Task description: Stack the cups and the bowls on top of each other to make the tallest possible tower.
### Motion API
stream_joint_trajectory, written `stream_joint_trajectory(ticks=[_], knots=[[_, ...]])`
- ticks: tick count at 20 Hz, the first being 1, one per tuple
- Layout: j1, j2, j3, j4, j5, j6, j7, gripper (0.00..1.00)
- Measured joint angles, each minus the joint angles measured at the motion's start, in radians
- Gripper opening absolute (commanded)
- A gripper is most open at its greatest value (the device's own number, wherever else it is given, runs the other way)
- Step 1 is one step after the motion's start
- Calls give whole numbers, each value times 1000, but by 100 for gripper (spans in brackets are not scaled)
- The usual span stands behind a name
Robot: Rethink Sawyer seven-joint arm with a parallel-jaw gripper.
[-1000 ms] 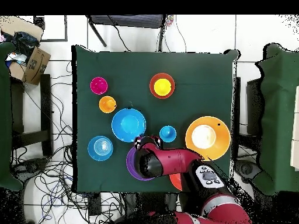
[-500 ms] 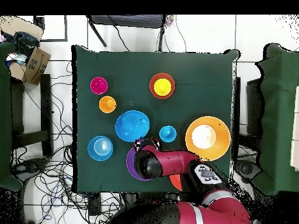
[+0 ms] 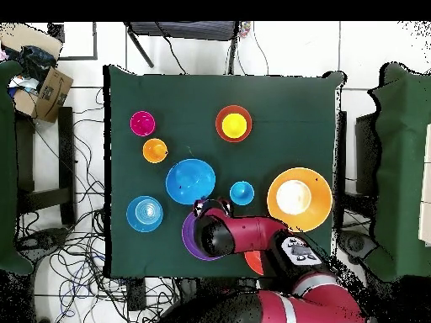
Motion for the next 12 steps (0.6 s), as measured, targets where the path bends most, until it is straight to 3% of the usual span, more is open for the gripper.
stream_joint_trajectory(ticks=[12], knots=[[-28,-130,51,12,57,13,0,100]])
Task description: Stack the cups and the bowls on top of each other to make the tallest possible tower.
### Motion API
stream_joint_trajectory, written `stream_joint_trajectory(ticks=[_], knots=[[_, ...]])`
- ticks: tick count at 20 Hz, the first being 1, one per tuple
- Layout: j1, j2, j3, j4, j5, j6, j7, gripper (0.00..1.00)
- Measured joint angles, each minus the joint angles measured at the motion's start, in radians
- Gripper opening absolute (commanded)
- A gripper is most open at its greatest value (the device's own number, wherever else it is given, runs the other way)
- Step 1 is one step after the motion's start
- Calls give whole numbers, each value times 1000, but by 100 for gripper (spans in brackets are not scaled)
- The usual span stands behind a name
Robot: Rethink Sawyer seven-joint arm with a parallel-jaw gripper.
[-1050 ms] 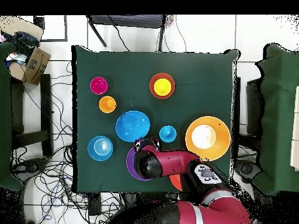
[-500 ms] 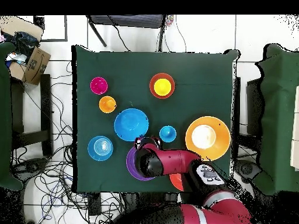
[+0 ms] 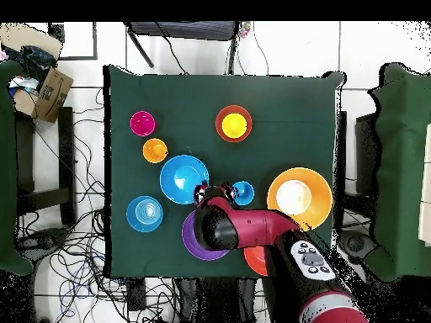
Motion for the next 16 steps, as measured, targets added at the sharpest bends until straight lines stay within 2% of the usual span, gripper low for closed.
stream_joint_trajectory(ticks=[6,16], knots=[[-3,-23,10,0,26,3,0,100],[-2,20,10,0,33,3,0,100]])
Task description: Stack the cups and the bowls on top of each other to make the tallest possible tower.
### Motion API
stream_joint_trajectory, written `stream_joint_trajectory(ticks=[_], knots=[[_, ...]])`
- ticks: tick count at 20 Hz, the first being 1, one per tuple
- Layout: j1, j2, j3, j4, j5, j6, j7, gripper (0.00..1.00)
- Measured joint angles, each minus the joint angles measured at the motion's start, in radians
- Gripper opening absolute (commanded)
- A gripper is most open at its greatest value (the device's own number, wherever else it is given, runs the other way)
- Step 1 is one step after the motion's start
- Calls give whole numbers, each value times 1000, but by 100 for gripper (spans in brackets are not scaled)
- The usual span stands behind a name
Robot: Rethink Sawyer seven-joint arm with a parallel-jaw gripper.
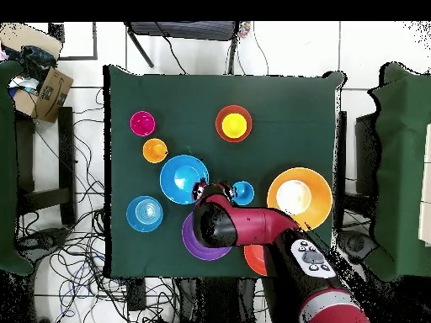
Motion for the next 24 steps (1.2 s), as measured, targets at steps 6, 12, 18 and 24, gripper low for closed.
stream_joint_trajectory(ticks=[6,12,18,24], knots=[[2,38,0,0,0,0,0,100],[7,63,3,0,0,0,0,100],[7,79,11,0,0,0,0,100],[8,99,16,-1,0,0,0,100]])
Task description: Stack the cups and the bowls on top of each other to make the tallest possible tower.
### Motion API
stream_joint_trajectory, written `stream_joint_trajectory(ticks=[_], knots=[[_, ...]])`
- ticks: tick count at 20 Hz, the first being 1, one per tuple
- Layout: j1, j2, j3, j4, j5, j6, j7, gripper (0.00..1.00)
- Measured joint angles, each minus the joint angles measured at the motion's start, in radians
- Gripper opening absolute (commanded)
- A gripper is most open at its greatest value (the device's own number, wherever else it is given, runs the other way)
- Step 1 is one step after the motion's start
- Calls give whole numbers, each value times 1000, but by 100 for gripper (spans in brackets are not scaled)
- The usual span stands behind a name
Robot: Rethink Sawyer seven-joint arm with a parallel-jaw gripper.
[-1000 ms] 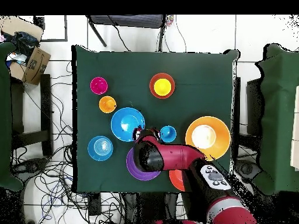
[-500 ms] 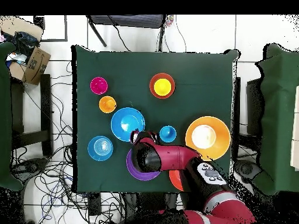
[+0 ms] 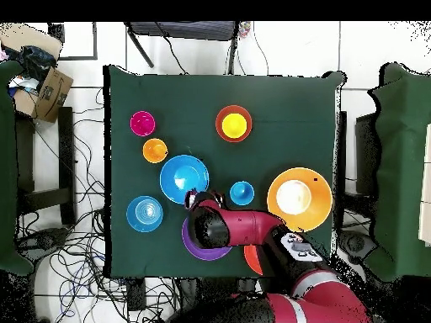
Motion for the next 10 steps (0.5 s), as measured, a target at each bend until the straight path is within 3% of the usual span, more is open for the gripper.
stream_joint_trajectory(ticks=[3,4,10], knots=[[0,6,1,0,-3,0,0,100],[0,9,2,0,-4,0,0,0],[0,12,5,-1,-4,0,0,0]])
